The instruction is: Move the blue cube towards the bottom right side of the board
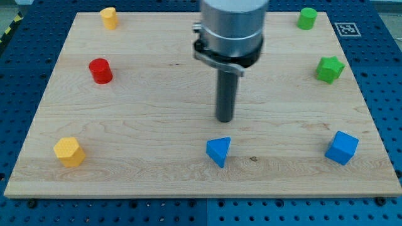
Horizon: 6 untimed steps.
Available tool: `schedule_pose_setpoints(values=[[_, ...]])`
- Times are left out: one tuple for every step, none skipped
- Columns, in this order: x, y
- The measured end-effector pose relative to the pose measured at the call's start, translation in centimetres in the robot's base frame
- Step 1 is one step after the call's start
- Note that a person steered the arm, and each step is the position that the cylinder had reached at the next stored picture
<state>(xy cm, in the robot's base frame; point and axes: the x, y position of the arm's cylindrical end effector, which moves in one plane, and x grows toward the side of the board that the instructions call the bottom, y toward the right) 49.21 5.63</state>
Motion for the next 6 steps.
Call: schedule_pose_setpoints(values=[[0.0,7.2],[0.9,12.8],[1.8,12.6],[2.0,11.8],[3.3,12.7],[3.7,14.5]])
